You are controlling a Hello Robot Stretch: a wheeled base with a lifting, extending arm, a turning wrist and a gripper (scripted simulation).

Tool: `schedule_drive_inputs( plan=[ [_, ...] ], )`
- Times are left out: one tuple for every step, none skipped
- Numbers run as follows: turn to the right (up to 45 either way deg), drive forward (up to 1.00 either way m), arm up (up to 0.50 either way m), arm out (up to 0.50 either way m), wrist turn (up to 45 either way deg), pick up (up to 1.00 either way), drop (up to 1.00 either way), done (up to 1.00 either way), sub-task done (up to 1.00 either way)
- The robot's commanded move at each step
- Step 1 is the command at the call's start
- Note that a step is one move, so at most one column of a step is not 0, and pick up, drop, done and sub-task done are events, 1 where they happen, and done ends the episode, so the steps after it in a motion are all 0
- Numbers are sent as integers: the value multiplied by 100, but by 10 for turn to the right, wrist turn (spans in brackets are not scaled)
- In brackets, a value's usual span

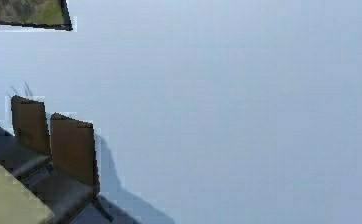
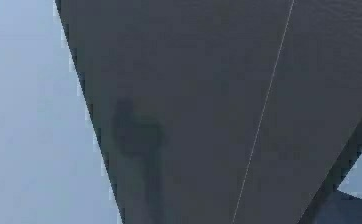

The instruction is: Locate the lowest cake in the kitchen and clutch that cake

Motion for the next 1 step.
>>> schedule_drive_inputs(
  plan=[
    [0, 40, 0, 0, 0, 0, 0, 0, 0]
  ],
)
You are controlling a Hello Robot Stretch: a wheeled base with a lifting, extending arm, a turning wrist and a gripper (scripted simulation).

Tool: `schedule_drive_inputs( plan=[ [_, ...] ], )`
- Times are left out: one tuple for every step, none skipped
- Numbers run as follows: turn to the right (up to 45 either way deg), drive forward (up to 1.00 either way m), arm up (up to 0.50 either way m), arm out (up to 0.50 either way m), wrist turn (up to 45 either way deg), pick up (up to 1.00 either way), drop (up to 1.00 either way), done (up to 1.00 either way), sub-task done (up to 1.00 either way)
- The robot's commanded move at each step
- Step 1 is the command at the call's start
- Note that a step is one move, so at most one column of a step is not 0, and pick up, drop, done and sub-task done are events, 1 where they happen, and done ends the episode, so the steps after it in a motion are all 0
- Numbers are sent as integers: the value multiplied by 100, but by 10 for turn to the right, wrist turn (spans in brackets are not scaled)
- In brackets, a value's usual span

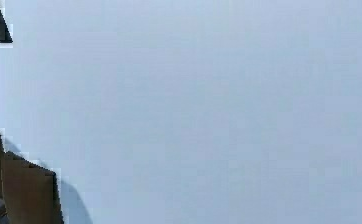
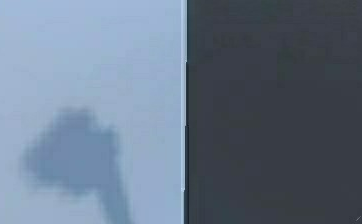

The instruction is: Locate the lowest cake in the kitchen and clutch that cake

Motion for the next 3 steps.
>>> schedule_drive_inputs(
  plan=[
    [-450, 0, 0, 0, 0, 0, 0, 0, 0],
    [-450, 0, 0, 0, 0, 0, 0, 0, 0],
    [-120, 0, 0, 0, 0, 0, 0, 0, 0]
  ],
)
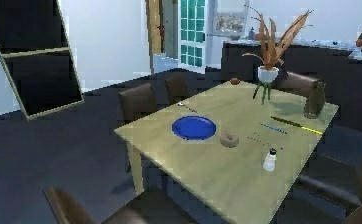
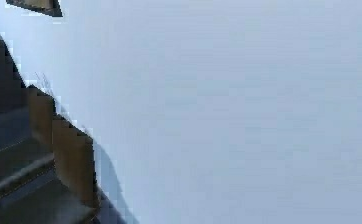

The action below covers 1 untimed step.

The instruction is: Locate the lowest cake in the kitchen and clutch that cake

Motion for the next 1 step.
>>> schedule_drive_inputs(
  plan=[
    [0, 15, 0, 0, 0, 0, 0, 0, 0]
  ],
)
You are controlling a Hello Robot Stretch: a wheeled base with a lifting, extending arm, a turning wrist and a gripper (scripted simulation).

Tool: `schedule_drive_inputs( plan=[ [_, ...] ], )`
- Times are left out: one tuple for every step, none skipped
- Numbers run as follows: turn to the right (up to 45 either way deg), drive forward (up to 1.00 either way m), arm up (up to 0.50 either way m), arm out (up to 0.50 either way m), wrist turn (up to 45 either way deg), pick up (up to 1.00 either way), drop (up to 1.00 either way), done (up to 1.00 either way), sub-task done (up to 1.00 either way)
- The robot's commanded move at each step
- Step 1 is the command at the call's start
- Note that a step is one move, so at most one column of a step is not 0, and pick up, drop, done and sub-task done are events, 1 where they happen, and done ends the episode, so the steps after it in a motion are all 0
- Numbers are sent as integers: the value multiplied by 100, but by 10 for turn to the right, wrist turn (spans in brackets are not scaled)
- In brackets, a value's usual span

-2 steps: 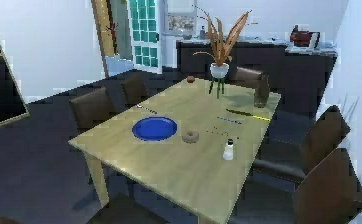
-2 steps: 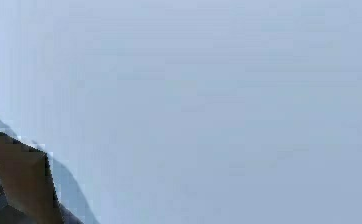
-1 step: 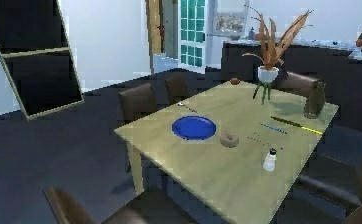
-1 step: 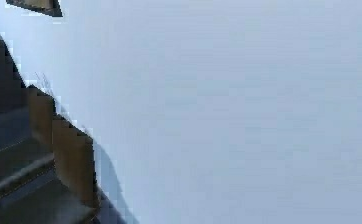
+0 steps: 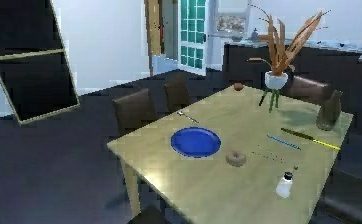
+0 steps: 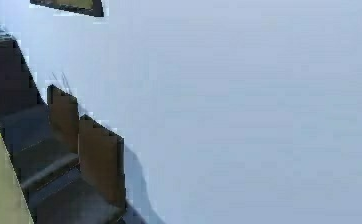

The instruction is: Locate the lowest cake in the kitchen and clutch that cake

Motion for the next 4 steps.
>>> schedule_drive_inputs(
  plan=[
    [-450, 0, 0, 0, 0, 0, 0, 0, 0],
    [-240, 0, 0, 0, 0, 0, 0, 0, 0],
    [0, 0, 50, 0, 0, 0, 0, 0, 0],
    [0, 0, 34, 0, 0, 0, 0, 0, 0]
  ],
)
